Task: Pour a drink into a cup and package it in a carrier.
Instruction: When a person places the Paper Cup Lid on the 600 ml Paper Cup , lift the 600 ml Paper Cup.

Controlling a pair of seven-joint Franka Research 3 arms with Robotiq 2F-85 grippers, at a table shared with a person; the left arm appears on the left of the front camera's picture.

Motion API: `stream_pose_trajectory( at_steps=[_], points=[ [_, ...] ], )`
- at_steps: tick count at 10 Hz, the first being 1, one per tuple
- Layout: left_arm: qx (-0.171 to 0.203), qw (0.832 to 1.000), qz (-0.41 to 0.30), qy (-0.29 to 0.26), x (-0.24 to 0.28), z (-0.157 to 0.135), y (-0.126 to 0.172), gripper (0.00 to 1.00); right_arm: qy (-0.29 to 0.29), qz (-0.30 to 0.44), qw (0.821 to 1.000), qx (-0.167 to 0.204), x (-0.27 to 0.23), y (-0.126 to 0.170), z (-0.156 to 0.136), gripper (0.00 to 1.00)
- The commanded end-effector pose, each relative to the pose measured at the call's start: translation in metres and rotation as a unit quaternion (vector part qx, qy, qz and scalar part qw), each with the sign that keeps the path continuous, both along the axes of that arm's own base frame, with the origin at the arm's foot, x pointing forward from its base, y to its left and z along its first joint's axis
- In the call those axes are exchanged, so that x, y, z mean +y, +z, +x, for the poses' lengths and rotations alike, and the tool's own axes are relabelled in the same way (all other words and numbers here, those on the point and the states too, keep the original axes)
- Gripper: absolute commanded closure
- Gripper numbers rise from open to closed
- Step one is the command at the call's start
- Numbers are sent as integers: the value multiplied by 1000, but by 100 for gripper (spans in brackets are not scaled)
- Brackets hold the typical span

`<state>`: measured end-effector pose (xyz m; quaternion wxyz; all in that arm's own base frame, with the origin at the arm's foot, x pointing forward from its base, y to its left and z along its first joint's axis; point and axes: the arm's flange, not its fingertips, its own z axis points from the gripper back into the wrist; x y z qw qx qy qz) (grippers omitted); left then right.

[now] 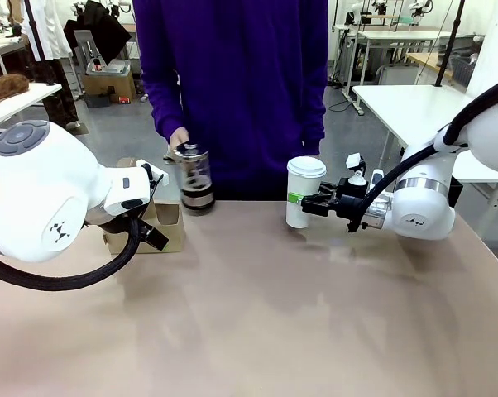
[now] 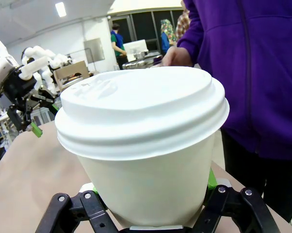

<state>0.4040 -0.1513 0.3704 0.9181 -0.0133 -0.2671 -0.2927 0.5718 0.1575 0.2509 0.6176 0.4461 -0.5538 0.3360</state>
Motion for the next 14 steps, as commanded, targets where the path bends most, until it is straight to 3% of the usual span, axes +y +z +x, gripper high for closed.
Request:
stream_pose_trajectory(
  at_steps=[1,13,14],
  points=[
    [0,1000,-1,0,0,0,0,0,-2,6,1000,-3,3,5,-1,20],
    [0,1000,-1,0,0,0,0,0,0,0,1000,0,0,0,0,20],
    [0,1000,-1,0,0,0,0,0,15,-29,999,-13,5,36,-18,20]
  ],
)
